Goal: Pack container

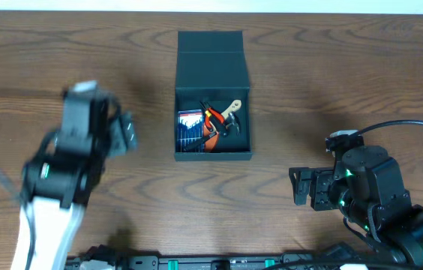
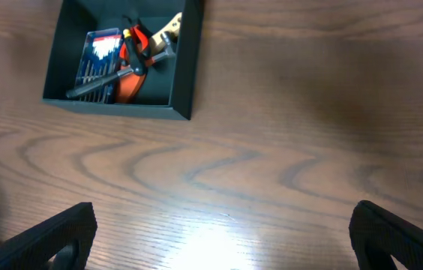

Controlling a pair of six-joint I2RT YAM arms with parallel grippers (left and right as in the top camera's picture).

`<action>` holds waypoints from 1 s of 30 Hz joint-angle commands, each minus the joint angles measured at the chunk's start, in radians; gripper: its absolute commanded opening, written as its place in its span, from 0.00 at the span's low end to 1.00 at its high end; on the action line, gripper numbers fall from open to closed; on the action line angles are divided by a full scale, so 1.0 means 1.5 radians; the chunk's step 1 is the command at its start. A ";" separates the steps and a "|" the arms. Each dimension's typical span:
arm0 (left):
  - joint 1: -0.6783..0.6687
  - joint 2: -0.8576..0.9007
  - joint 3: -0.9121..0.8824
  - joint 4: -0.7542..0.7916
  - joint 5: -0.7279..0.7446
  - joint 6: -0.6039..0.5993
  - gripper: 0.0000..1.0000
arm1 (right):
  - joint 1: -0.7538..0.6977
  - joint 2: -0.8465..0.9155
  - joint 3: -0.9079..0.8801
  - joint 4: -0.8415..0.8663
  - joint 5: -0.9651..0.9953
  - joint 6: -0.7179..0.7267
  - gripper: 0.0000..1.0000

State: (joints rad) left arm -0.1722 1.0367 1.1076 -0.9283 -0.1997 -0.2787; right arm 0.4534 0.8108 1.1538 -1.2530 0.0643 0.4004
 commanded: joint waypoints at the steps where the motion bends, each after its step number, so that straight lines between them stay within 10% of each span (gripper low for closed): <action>1: 0.037 -0.116 -0.108 0.012 0.009 0.013 0.99 | -0.005 -0.001 -0.001 -0.001 0.002 -0.008 0.99; 30: 0.135 -0.623 -0.581 0.122 0.084 0.013 0.98 | -0.005 -0.001 -0.001 -0.001 0.002 -0.008 0.99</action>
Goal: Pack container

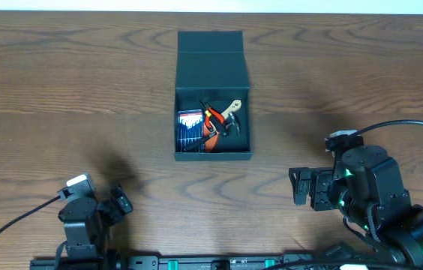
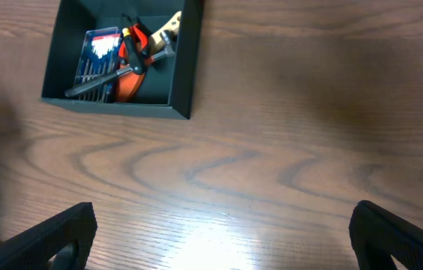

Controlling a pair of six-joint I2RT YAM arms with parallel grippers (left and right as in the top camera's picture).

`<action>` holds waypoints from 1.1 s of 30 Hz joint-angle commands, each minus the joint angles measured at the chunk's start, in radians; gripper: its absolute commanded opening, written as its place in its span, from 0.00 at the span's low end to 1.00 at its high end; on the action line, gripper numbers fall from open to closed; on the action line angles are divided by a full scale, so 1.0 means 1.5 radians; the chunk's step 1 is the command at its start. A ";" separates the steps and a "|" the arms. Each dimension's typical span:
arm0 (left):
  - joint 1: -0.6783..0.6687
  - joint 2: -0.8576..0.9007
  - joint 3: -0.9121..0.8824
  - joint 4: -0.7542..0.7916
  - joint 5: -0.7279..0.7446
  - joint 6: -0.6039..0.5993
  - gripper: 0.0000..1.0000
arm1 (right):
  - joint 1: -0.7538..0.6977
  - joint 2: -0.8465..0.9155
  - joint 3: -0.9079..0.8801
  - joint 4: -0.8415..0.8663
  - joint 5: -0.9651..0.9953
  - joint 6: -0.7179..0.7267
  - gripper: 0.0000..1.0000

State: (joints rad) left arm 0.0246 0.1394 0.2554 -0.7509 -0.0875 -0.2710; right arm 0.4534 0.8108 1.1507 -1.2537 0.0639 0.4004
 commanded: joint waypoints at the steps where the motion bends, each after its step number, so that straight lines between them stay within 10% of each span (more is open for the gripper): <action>1: 0.003 -0.034 -0.020 0.004 0.009 0.008 0.98 | -0.005 -0.001 0.001 0.000 0.002 -0.008 0.99; 33: 0.003 -0.091 -0.061 0.013 0.016 0.021 0.99 | -0.005 -0.001 0.001 0.000 0.002 -0.008 0.99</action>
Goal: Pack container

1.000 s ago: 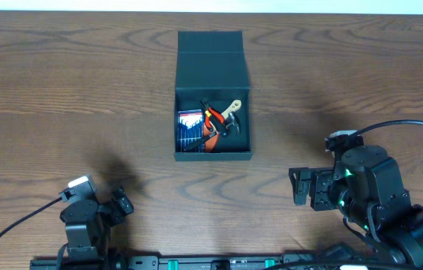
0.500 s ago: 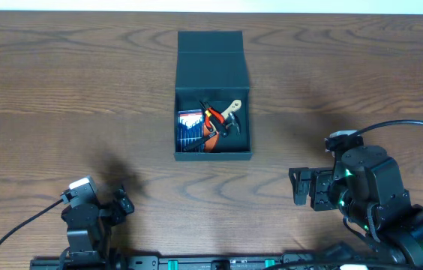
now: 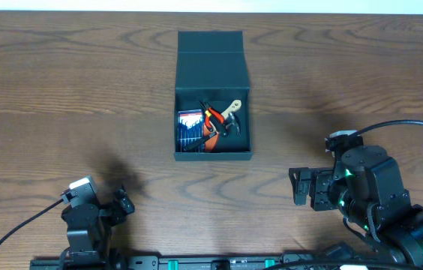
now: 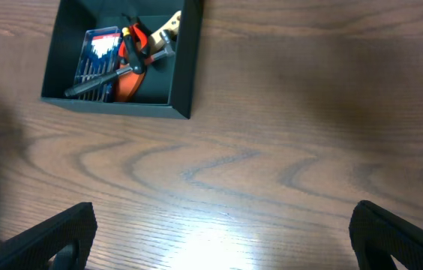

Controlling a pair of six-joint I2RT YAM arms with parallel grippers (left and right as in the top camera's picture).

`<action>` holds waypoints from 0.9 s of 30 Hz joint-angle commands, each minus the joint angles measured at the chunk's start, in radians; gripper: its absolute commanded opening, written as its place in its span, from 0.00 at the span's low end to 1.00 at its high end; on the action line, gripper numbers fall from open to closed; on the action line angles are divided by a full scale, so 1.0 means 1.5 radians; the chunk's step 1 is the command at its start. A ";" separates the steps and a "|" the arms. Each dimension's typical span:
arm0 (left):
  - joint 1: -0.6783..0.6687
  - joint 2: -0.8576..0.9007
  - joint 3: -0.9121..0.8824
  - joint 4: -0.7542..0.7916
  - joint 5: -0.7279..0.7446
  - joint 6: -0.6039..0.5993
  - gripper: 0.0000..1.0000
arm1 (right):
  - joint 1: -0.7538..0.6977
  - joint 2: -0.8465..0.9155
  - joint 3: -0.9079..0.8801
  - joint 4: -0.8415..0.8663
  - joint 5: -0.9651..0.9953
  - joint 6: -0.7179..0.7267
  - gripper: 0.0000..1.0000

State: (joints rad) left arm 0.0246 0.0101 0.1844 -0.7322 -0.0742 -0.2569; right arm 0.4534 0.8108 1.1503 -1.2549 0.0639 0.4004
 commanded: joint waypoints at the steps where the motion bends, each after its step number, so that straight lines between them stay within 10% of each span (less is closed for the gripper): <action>1: 0.003 -0.004 -0.013 0.001 0.007 0.011 0.99 | -0.005 -0.001 0.001 0.001 0.002 -0.008 0.99; 17: 0.003 -0.004 -0.013 0.001 0.007 0.011 0.98 | -0.001 -0.025 -0.020 0.019 0.063 -0.089 0.99; 27: 0.003 -0.004 -0.013 0.001 0.007 0.011 0.99 | -0.036 -0.292 -0.338 0.270 0.042 -0.226 0.99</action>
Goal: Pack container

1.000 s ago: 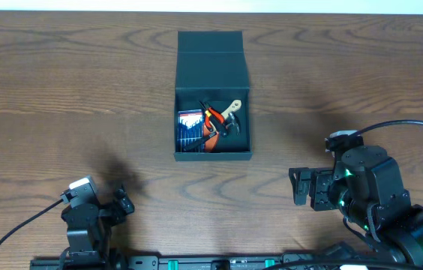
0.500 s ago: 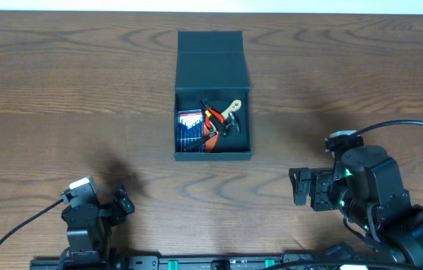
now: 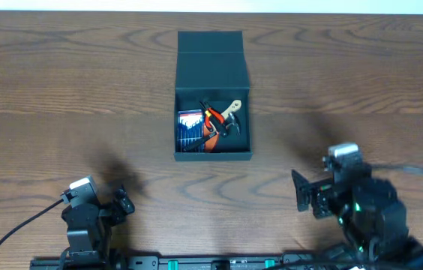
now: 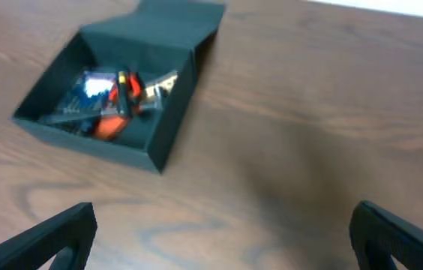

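The dark container (image 3: 213, 154) stands open at the table's middle, its lid flap (image 3: 211, 60) folded back. Inside lie a blue packet (image 3: 188, 124), orange-handled pliers (image 3: 213, 117) and a tan-handled tool (image 3: 232, 108). The right wrist view shows the container (image 4: 159, 142) up at the left, with the same contents. My right gripper (image 4: 226, 247) is open wide over bare wood, well short of the container, with nothing between its fingers (image 4: 58, 236). In the overhead view the right gripper (image 3: 309, 196) is at the front right. My left gripper (image 3: 124, 203) is low at the front left, too small to read.
The wooden table (image 3: 361, 90) stretches round the container on all sides. A dark rail (image 3: 211, 262) runs along the front edge between the two arm bases. A cable (image 3: 16, 232) trails from the left arm.
My right arm has shifted and blurs in the overhead view. Its wrist camera now looks at the container from a flatter angle, with the lid in sight. The left arm has not moved.
My left arm was first raised and blurred over the table's left side, beside the container. A second later it was folded low at the front left edge and has stayed there. The right arm held still, open, until its shift now. The container's contents are unchanged.
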Controlling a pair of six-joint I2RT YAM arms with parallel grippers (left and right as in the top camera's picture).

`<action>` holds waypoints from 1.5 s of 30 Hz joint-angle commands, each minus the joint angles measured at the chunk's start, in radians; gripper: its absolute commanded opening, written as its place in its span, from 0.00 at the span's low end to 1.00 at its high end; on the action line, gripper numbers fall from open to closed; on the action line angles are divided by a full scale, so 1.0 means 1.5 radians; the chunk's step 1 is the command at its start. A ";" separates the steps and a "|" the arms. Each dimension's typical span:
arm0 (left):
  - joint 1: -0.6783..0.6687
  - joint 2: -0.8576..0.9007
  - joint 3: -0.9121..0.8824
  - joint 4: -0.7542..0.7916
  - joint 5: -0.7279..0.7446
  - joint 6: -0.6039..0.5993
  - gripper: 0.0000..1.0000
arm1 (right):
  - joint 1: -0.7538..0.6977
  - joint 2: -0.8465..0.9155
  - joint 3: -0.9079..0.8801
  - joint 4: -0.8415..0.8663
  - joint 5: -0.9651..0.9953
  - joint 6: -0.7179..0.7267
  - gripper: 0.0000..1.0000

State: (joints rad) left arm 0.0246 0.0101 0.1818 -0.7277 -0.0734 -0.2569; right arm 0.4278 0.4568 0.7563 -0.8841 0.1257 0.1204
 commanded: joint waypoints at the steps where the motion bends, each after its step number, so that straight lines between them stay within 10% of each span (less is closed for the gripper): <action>1: 0.003 -0.004 -0.011 -0.002 0.007 0.011 0.99 | -0.026 -0.083 -0.110 0.042 0.001 -0.039 0.99; 15: 0.003 -0.004 -0.011 -0.002 0.007 0.011 0.99 | -0.056 -0.301 -0.408 0.246 -0.045 -0.039 0.99; 45: 0.003 -0.004 -0.011 -0.002 0.007 0.011 0.99 | -0.056 -0.301 -0.412 0.256 -0.032 -0.048 0.99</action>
State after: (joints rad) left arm 0.0246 0.0101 0.1806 -0.7277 -0.0734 -0.2569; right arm 0.3508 0.0147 0.1539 -0.5018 0.0711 0.0628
